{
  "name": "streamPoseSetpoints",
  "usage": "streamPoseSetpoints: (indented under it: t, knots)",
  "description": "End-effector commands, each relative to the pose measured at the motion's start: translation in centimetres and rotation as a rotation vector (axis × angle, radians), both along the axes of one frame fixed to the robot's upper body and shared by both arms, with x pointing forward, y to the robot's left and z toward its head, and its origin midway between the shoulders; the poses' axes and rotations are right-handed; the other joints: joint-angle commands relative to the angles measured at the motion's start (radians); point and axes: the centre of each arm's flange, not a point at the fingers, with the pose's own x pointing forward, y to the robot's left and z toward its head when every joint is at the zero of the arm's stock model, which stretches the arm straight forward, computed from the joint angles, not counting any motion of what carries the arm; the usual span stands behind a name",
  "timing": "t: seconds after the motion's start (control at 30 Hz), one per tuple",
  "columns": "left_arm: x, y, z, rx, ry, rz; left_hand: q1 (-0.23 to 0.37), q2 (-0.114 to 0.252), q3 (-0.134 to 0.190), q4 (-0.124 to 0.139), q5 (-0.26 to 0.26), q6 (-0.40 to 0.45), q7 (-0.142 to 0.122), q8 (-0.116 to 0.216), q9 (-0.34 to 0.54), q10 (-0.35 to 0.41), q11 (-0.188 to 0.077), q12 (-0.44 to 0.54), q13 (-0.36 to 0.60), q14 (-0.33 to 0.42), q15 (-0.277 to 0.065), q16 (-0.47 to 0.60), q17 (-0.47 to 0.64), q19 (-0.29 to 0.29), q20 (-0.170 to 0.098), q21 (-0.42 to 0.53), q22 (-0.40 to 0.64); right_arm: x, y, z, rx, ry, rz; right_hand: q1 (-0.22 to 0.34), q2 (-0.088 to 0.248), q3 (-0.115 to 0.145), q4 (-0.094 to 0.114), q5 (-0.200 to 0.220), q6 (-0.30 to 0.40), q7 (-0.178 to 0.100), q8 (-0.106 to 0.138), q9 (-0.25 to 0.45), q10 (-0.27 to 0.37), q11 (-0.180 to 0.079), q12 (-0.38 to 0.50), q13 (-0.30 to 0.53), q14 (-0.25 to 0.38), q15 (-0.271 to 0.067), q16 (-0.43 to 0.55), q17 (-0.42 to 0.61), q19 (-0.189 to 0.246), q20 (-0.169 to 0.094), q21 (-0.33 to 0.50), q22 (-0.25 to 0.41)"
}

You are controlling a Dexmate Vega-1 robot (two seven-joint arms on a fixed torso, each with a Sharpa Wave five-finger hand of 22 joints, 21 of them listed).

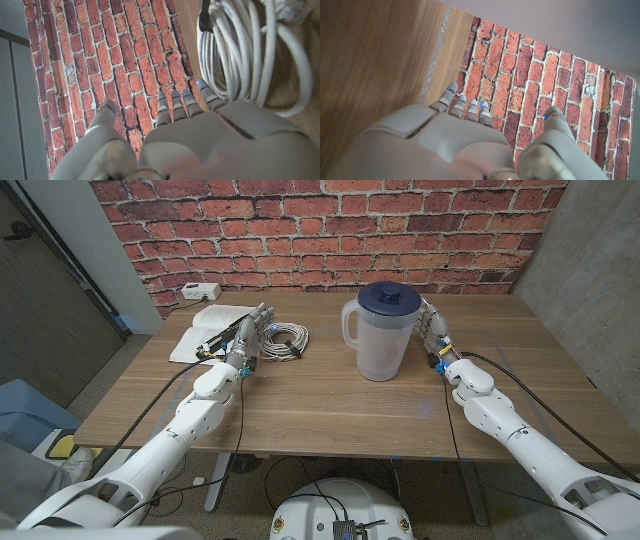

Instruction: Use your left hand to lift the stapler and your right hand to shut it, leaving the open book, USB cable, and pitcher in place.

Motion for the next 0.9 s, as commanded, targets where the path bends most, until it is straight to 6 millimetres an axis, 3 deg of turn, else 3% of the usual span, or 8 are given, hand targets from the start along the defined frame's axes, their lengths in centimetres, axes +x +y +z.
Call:
streamPoseSetpoints:
  t: [0.03, 0.37, 0.63, 0.9]
  knots:
    - [0.1, 0.1, -0.4, -0.010, -0.001, -0.011, 0.008, 0.002, 0.007, 0.001, 0.005, 0.008, 0.001, 0.005, 0.002, 0.013, -0.001, 0.003, 0.005, 0.010, -0.001, 0.004, 0.003, 0.000, 0.005, 0.003, 0.002, 0.0, 0.7, 0.3, -0.014, 0.004, 0.005, 0.002, -0.010, 0.007, 0.000, 0.005, 0.010, -0.001, 0.004, 0.001, 0.004, 0.007, 0.003, 0.005, -0.006, -0.001, 0.003, 0.002, -0.003, 0.007, 0.002, 0.002]
    - [-0.2, 0.6, -0.4, -0.033, -0.053, -0.004, 0.017, 0.008, 0.009, -0.001, 0.008, 0.021, 0.000, -0.001, 0.002, 0.028, -0.006, 0.003, 0.005, 0.023, -0.013, 0.005, 0.002, 0.013, -0.002, -0.006, 0.002, 0.0, 1.1, 0.3, -0.020, 0.011, 0.004, 0.003, -0.008, 0.005, 0.000, 0.005, 0.010, -0.001, 0.004, 0.001, 0.007, 0.009, 0.001, 0.005, -0.005, -0.002, 0.002, 0.001, 0.000, 0.008, -0.005, 0.002]
    - [-0.6, 1.1, -0.5, -0.003, -0.057, 0.047, 0.034, 0.012, 0.013, -0.008, 0.012, 0.018, 0.016, -0.010, 0.002, 0.030, -0.010, -0.002, 0.005, 0.018, -0.013, 0.000, 0.002, 0.013, -0.011, -0.019, 0.001, 0.4, 1.2, 0.3, -0.016, 0.004, 0.001, 0.005, -0.006, 0.004, 0.000, 0.005, 0.011, -0.001, 0.005, 0.001, 0.008, 0.003, -0.002, 0.005, -0.004, -0.002, 0.001, 0.000, 0.002, 0.009, -0.011, 0.002]
    - [-1.1, 1.5, 0.0, -0.014, -0.075, 0.082, 0.065, 0.003, 0.013, -0.017, 0.012, 0.030, 0.019, -0.024, 0.003, 0.065, -0.021, -0.002, 0.005, 0.040, -0.035, 0.002, 0.002, 0.085, -0.052, -0.022, 0.001, -0.6, 1.1, 0.8, -0.027, -0.034, -0.025, 0.027, -0.003, 0.007, -0.010, 0.005, 0.012, -0.009, 0.006, 0.000, 0.004, -0.013, -0.011, 0.005, -0.008, -0.022, -0.006, -0.004, 0.004, -0.002, -0.029, 0.003]
